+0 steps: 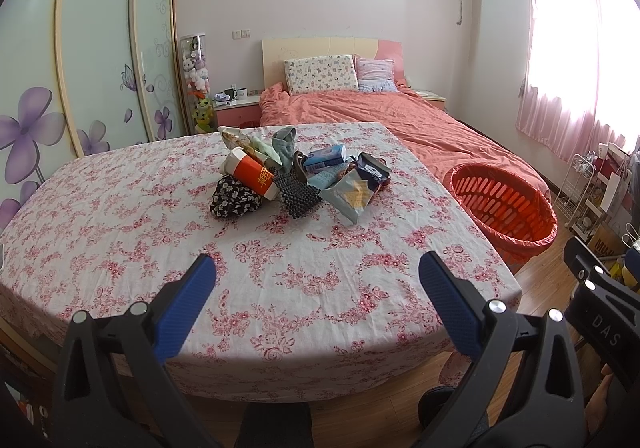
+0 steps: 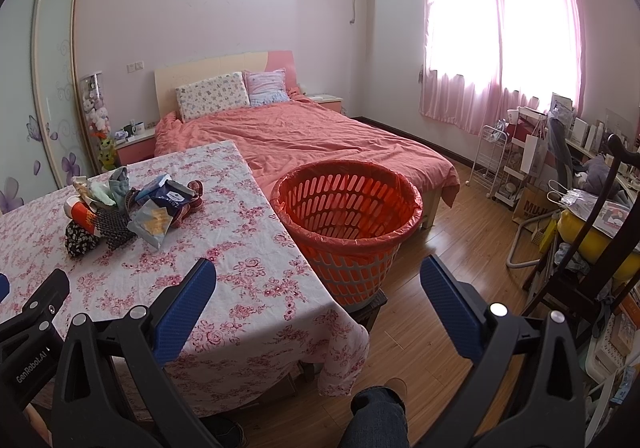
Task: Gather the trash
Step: 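Reach the right tool to the blue snack bag and grasp it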
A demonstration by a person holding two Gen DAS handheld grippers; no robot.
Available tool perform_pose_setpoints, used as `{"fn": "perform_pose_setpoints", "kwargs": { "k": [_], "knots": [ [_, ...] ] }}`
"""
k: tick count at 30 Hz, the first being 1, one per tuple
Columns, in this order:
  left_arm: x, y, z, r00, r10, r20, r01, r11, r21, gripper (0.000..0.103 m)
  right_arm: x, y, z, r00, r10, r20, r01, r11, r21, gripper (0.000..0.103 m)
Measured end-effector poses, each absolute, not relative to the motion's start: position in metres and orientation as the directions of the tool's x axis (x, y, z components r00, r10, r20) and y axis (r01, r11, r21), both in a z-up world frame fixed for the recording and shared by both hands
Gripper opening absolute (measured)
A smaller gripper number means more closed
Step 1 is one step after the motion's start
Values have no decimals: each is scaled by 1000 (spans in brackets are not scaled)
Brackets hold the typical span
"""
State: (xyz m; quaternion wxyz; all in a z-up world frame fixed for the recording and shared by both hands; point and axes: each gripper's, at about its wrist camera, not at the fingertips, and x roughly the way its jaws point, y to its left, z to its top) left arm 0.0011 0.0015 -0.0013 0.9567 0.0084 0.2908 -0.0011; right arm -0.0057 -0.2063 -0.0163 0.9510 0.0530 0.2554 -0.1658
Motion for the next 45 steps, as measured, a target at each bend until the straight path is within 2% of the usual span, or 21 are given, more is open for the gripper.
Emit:
{"fn": "perform_pose_setpoints", "kwargs": {
  "k": [11, 20, 28, 39, 42, 44, 45],
  "knots": [
    [33, 34, -14, 807, 62, -587, -80, 997, -5, 99, 17, -195, -16, 817, -271, -508, 311, 950, -5, 101],
    [76, 84, -29, 776, 128, -618, -177, 984, -17, 99, 69, -180, -30, 817, -166, -553, 236, 970, 58, 101],
    [122, 114, -39, 752, 156, -641, -222, 975, -23, 94, 133, -138, -36, 800, -16, -600, 108, 987, 118, 86],
    [166, 125, -51, 743, 96, -662, -189, 980, -70, 84, 206, -117, -61, 707, 106, -699, 116, 958, 263, 81],
    [171, 119, -54, 741, 68, -668, -167, 982, -85, 80, 210, -117, -70, 681, 116, -723, 106, 961, 254, 68],
    [174, 113, -56, 741, 40, -671, -142, 985, -97, 77, 211, -119, -73, 668, 123, -734, 103, 961, 255, 48],
    [175, 111, -56, 740, 32, -672, -133, 986, -100, 75, 210, -120, -77, 658, 120, -743, 108, 962, 251, 44]
  ]
}}
